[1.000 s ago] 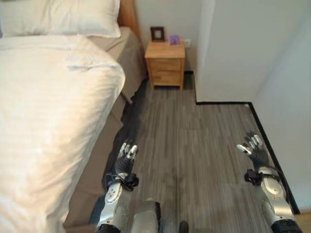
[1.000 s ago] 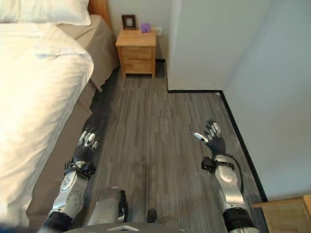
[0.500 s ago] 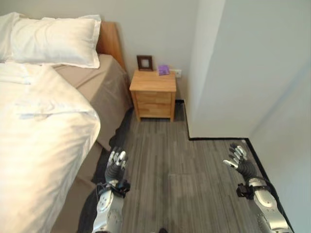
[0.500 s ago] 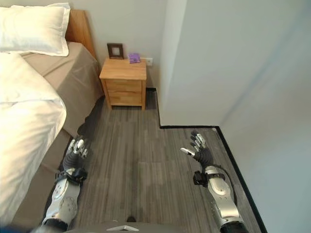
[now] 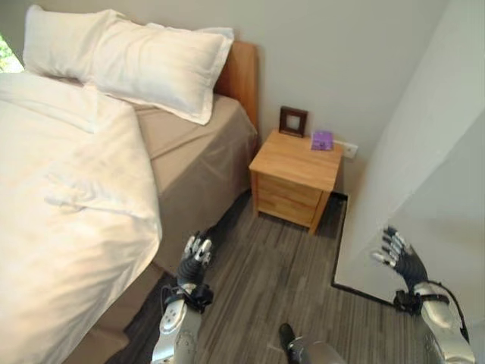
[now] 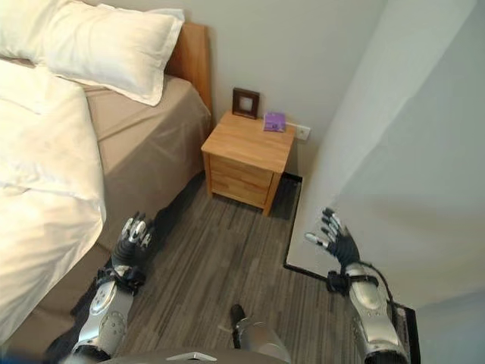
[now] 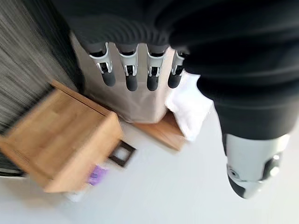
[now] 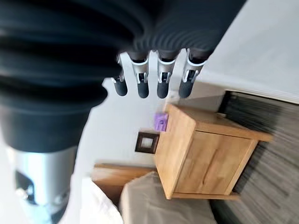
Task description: Making the bed.
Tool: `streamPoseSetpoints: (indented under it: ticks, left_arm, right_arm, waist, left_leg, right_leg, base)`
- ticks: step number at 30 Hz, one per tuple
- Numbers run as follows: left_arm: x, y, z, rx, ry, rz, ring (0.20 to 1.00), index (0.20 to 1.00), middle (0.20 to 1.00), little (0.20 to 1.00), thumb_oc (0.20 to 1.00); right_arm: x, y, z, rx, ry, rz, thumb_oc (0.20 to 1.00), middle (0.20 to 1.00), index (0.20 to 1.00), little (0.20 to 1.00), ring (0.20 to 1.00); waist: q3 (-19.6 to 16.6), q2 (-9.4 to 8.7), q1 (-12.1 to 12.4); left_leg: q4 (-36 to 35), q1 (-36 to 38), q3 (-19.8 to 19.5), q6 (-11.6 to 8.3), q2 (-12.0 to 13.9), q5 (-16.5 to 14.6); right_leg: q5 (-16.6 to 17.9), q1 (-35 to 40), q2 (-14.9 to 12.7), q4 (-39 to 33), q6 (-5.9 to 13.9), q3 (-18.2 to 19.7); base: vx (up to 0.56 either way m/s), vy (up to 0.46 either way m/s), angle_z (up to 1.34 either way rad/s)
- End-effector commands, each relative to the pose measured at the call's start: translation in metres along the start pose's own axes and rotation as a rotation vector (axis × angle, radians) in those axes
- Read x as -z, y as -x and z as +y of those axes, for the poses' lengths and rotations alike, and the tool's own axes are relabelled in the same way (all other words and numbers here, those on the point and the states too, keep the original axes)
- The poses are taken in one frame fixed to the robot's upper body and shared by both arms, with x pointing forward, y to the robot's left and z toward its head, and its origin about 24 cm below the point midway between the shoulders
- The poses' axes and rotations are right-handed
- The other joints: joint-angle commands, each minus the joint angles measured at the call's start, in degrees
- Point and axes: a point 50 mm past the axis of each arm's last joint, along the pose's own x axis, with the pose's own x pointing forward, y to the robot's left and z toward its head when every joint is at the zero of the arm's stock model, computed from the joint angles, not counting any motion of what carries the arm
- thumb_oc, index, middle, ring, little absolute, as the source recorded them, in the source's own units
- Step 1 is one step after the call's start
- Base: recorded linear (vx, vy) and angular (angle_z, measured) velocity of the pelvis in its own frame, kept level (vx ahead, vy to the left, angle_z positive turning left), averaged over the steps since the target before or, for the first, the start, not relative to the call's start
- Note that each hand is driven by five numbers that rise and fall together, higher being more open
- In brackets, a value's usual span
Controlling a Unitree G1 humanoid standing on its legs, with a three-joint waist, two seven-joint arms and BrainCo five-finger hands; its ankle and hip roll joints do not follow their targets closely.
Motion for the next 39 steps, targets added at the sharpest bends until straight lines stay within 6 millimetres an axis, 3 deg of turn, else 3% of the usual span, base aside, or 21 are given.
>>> streamPoseSetpoints:
  ticks: [1, 2, 4, 5, 6, 9, 11, 12, 16, 19, 23, 26, 29, 31, 33, 39]
  left_arm:
    - [-0.025, -0.006, -0.002, 0.055, -0.012, -0.106, 1.000, 1.000, 1.000, 1.000, 1.000]
    - [-0.024, -0.007, -0.004, 0.058, -0.009, -0.103, 1.000, 1.000, 1.000, 1.000, 1.000]
    - [-0.019, -0.009, -0.004, 0.056, 0.002, -0.082, 1.000, 1.000, 1.000, 1.000, 1.000]
    - [-0.016, -0.008, -0.004, 0.057, 0.001, -0.067, 1.000, 1.000, 1.000, 1.000, 1.000]
    - [-0.014, -0.006, 0.001, 0.040, -0.007, -0.061, 1.000, 1.000, 1.000, 1.000, 1.000]
    - [-0.015, -0.003, 0.008, 0.009, -0.025, -0.061, 1.000, 1.000, 1.000, 1.000, 1.000]
    - [-0.016, 0.000, 0.014, -0.010, -0.032, -0.057, 1.000, 1.000, 1.000, 1.000, 1.000]
    - [-0.018, 0.004, 0.018, -0.025, -0.034, -0.064, 1.000, 1.000, 1.000, 1.000, 1.000]
    - [-0.018, 0.014, 0.036, -0.093, -0.088, -0.048, 1.000, 1.000, 1.000, 1.000, 1.000]
    - [-0.023, 0.018, 0.045, -0.112, -0.138, -0.046, 1.000, 1.000, 1.000, 1.000, 1.000]
    - [-0.037, 0.018, 0.045, -0.109, -0.162, -0.092, 1.000, 1.000, 1.000, 1.000, 1.000]
    - [-0.038, 0.017, 0.045, -0.090, -0.180, -0.082, 1.000, 1.000, 1.000, 1.000, 1.000]
    - [-0.039, 0.020, 0.050, -0.099, -0.198, -0.076, 1.000, 1.000, 1.000, 1.000, 1.000]
    - [-0.037, 0.021, 0.051, -0.097, -0.182, -0.072, 1.000, 1.000, 1.000, 1.000, 1.000]
    - [-0.031, 0.021, 0.052, -0.092, -0.165, -0.045, 1.000, 1.000, 1.000, 1.000, 1.000]
    - [-0.025, 0.010, 0.036, -0.009, -0.209, -0.019, 1.000, 1.000, 1.000, 1.000, 1.000]
  right_arm:
    - [-0.030, 0.001, -0.018, 0.076, -0.013, -0.165, 1.000, 1.000, 1.000, 1.000, 1.000]
    - [-0.029, 0.004, -0.022, 0.099, -0.009, -0.163, 1.000, 1.000, 1.000, 1.000, 1.000]
    - [-0.026, 0.007, -0.029, 0.140, -0.009, -0.162, 1.000, 1.000, 1.000, 1.000, 1.000]
    - [-0.026, 0.008, -0.030, 0.149, -0.002, -0.162, 1.000, 1.000, 1.000, 1.000, 1.000]
    - [-0.027, 0.007, -0.029, 0.147, 0.013, -0.164, 1.000, 1.000, 1.000, 1.000, 1.000]
    - [-0.027, 0.004, -0.024, 0.140, -0.013, -0.171, 1.000, 1.000, 1.000, 1.000, 1.000]
    - [-0.023, 0.005, -0.020, 0.129, -0.028, -0.157, 1.000, 1.000, 1.000, 1.000, 1.000]
    - [-0.022, 0.005, -0.017, 0.112, -0.026, -0.153, 1.000, 1.000, 1.000, 1.000, 1.000]
    - [-0.020, 0.003, -0.004, 0.064, -0.033, -0.144, 1.000, 1.000, 1.000, 1.000, 1.000]
    - [-0.022, -0.003, 0.010, 0.002, -0.043, -0.154, 1.000, 1.000, 1.000, 1.000, 1.000]
    - [-0.034, -0.015, 0.035, -0.107, -0.025, -0.191, 1.000, 1.000, 1.000, 1.000, 1.000]
    - [-0.035, -0.017, 0.041, -0.147, 0.009, -0.189, 1.000, 1.000, 1.000, 1.000, 1.000]
    - [-0.039, -0.020, 0.052, -0.194, -0.007, -0.203, 1.000, 1.000, 1.000, 1.000, 1.000]
    - [-0.042, -0.022, 0.055, -0.217, -0.003, -0.211, 1.000, 1.000, 1.000, 1.000, 1.000]
    - [-0.044, -0.021, 0.055, -0.242, 0.009, -0.217, 1.000, 1.000, 1.000, 1.000, 1.000]
    - [-0.047, -0.018, 0.052, -0.244, 0.023, -0.230, 1.000, 1.000, 1.000, 1.000, 1.000]
  waist:
    - [1.1, -2.51, -1.9]
    - [1.1, -2.49, -1.9]
    - [0.7, -1.43, -2.6]
    - [0.7, -1.10, -2.6]
    - [0.8, -0.14, -2.5]
    - [0.5, 0.06, -2.0]
    - [0.0, -0.20, -1.7]
    - [-0.2, -0.11, -1.3]
    - [-1.2, -0.78, 0.5]
    - [-1.6, -1.35, 2.2]
    - [0.2, -0.42, 3.8]
    - [0.9, 1.06, 3.9]
    - [1.0, 2.12, 4.5]
    - [0.9, 2.09, 4.5]
    - [1.2, 1.87, 3.0]
    - [1.1, 1.07, 1.4]
  left_leg:
    - [-11.8, -6.9, 12.7, 4.61, -0.9, -4.0]
    - [-14.5, -8.6, 16.1, 4.46, 0.2, -4.8]
    - [-23.5, -11.2, 25.5, 3.74, 2.6, -3.5]
    - [-25.7, -11.9, 27.6, 3.59, 2.4, -2.3]
    - [-28.9, -12.6, 27.4, 3.14, 1.0, 0.1]
    - [-29.7, -14.0, 28.4, 2.53, 1.1, 2.2]
    - [-29.7, -13.6, 30.5, 2.09, 1.2, 1.8]
    - [-30.7, -13.1, 31.4, 3.13, 1.2, 2.0]
    - [-32.1, -11.2, 29.9, 4.59, -0.5, -0.5]
    - [-34.4, -8.8, 29.5, 6.06, -2.1, -1.9]
    - [-37.0, -5.2, 28.6, 8.08, -3.2, -2.8]
    - [-38.4, -2.8, 24.8, 8.38, -3.6, -3.3]
    - [-39.3, -0.9, 23.9, 7.36, -3.1, -4.3]
    - [-39.6, -0.5, 23.1, 6.87, -3.3, -4.7]
    - [-39.4, 1.2, 19.1, 6.41, -4.2, -6.1]
    - [-40.6, 3.4, 11.9, 4.84, -4.5, -6.1]
  right_leg:
    - [4.5, 8.3, -5.1, -7.8, 6.00, 3.7]
    - [3.5, 9.8, -5.9, -8.2, 5.89, 2.5]
    - [1.5, 11.7, -5.9, -8.5, 5.82, -1.1]
    - [0.6, 12.3, -5.7, -8.6, 5.54, -1.9]
    - [-0.6, 13.4, -4.9, -8.6, 5.38, -3.1]
    - [-1.1, 14.4, -4.7, -9.3, 4.94, -4.0]
    - [-2.2, 16.0, -4.9, -10.1, 4.94, -4.7]
    - [-2.2, 16.3, -4.8, -10.5, 4.93, -5.1]
    - [-3.2, 18.5, -6.3, -10.4, 6.38, -5.9]
    - [-0.5, 17.2, -7.5, -5.8, 8.41, -5.9]
    - [6.1, 10.9, -9.2, 8.2, 10.86, -7.2]
    - [7.9, 7.9, -9.4, 11.5, 10.41, -6.0]
    - [9.0, 7.6, -17.1, 4.3, 9.95, -12.1]
    - [9.4, 6.8, -17.7, 0.5, 10.45, -11.8]
    - [9.4, 6.4, -14.6, -7.4, 11.54, -5.6]
    - [11.5, 4.3, -12.8, -11.0, 13.07, 0.0]
  base:
    - [0.22, -0.192, 0.97]
    - [0.25, -0.127, 0.87]
    - [0.25, -0.087, 0.83]
    - [0.27, -0.026, 1.16]
    - [0.19, -0.002, 1.08]
    - [0.19, 0.003, 0.16]
    - [0.24, 0.025, -0.22]
    - [0.25, 0.068, 0.05]
    - [0.25, 0.107, 0.00]
    - [0.21, 0.137, 0.08]
    - [0.13, 0.152, 0.11]
    - [0.18, 0.070, 0.43]
    - [0.16, -0.022, 0.84]
    - [0.17, -0.050, 0.10]
    - [0.30, -0.079, 0.32]
    - [0.15, -0.121, 0.81]
